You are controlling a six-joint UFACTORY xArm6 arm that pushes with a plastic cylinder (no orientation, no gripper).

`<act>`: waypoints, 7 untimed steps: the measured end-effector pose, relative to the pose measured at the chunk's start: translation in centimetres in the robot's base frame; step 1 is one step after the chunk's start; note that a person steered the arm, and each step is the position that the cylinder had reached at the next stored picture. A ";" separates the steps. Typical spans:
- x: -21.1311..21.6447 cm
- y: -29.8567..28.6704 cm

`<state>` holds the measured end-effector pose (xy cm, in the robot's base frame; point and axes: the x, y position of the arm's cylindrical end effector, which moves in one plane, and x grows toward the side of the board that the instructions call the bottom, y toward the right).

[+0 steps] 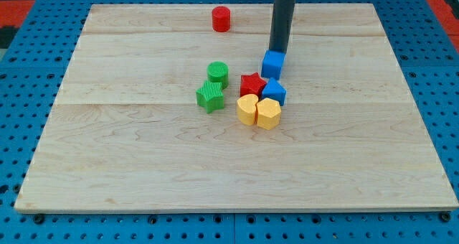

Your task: Move the red circle to the center

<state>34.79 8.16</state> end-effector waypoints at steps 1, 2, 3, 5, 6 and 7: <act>0.2 0.2; -5.1 -2.7; -10.1 0.9; -13.0 -12.6; -12.1 -15.5; -8.0 -17.8</act>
<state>26.79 -9.61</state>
